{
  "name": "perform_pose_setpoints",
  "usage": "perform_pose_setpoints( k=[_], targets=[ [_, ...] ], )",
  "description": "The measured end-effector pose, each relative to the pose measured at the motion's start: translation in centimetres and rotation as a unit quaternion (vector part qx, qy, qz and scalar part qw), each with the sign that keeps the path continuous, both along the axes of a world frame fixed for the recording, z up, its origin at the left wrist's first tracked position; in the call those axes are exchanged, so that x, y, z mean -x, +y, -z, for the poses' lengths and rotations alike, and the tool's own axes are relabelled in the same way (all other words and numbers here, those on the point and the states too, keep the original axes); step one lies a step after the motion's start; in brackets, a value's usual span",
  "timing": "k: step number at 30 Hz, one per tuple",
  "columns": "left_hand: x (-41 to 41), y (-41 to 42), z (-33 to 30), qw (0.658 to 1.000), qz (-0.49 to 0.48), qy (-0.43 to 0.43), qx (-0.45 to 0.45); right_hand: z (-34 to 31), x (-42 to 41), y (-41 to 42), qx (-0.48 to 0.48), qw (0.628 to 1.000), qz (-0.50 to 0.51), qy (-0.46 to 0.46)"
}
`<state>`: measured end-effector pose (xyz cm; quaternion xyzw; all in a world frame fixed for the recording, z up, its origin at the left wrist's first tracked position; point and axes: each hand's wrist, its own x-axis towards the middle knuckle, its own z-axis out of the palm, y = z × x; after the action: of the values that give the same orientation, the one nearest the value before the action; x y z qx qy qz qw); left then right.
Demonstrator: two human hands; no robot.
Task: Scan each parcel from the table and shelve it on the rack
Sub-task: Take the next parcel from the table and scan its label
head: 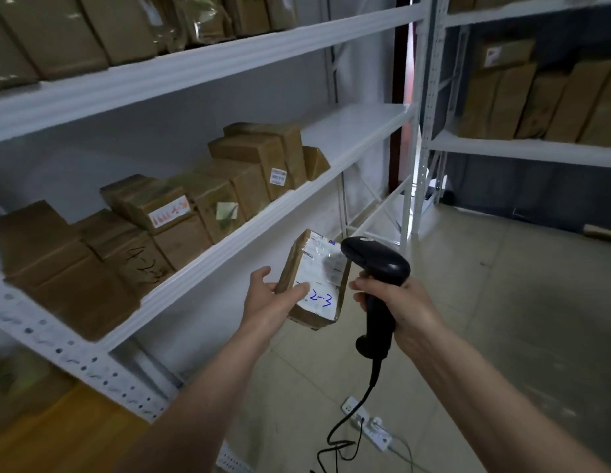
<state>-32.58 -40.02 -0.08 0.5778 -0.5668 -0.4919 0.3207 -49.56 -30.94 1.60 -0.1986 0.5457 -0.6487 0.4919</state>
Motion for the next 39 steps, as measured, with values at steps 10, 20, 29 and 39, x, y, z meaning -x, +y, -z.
perform_pose_setpoints(
  k=[10,20,29,39],
  targets=[
    [7.3,-10.4,-1.6,0.995,-0.002,0.001,0.095,-2.7,7.3,-8.9,0.034,0.999,0.032,0.019],
    [11.5,-20.4,-9.0,0.986,0.006,0.029,0.164,-7.4,10.7,-18.8,0.091,0.995,0.017,0.046],
    [12.8,-23.9,-17.9,0.946,-0.047,-0.035,0.318,-15.4,14.1,-26.1,0.234,0.969,-0.035,0.076],
    [20.6,-28.2,-26.7,0.884,-0.098,-0.125,0.439,-22.8,20.7,-34.1,0.35,0.928,-0.089,0.095]
  ],
)
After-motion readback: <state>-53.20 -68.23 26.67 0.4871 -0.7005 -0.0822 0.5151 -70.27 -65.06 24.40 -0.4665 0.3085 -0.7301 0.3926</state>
